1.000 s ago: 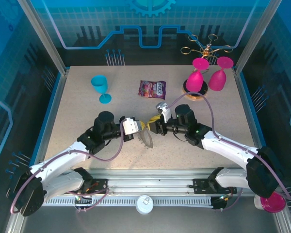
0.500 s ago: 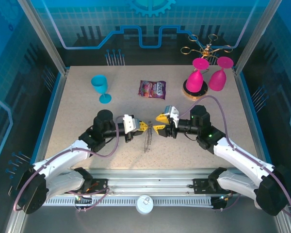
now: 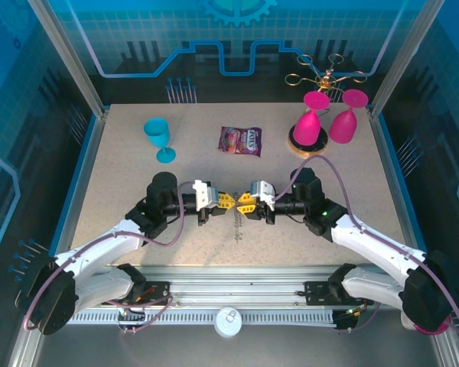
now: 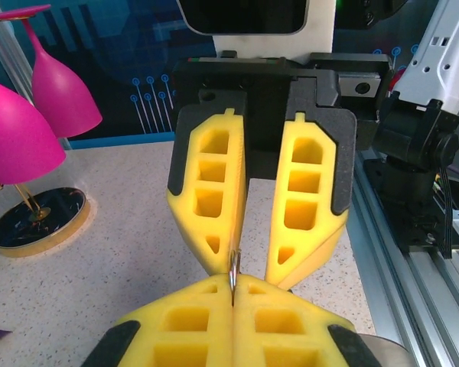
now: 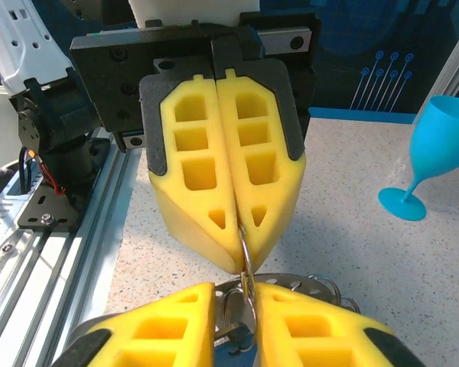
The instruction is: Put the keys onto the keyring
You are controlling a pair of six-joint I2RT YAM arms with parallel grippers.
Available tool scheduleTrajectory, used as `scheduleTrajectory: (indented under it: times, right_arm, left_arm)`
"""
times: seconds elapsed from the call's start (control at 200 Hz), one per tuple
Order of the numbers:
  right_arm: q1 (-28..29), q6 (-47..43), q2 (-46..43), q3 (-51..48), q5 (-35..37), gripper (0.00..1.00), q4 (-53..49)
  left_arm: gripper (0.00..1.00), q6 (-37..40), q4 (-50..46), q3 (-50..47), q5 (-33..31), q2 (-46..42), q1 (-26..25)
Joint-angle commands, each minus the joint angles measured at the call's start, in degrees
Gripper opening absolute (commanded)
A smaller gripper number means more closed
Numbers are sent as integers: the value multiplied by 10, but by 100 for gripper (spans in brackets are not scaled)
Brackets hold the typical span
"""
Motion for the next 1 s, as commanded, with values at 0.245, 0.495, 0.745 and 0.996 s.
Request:
scheduleTrajectory:
  times: [0.245, 0.495, 0.745, 0.996]
  right_arm:
    - [12, -16, -2, 19, 13, 0, -8]
    - [59, -127, 29, 141, 112, 0, -276]
    - [88, -131, 46, 194, 135, 0, -285]
    - [61, -14, 1, 87, 105, 29, -96]
  left_arm:
    - [15, 1, 0, 7, 3, -1, 4]
    - [23, 141, -280, 120, -69, 12, -16]
    - [7, 195, -378, 160, -57, 21, -18]
    - [0, 166, -245, 93, -42, -16, -17]
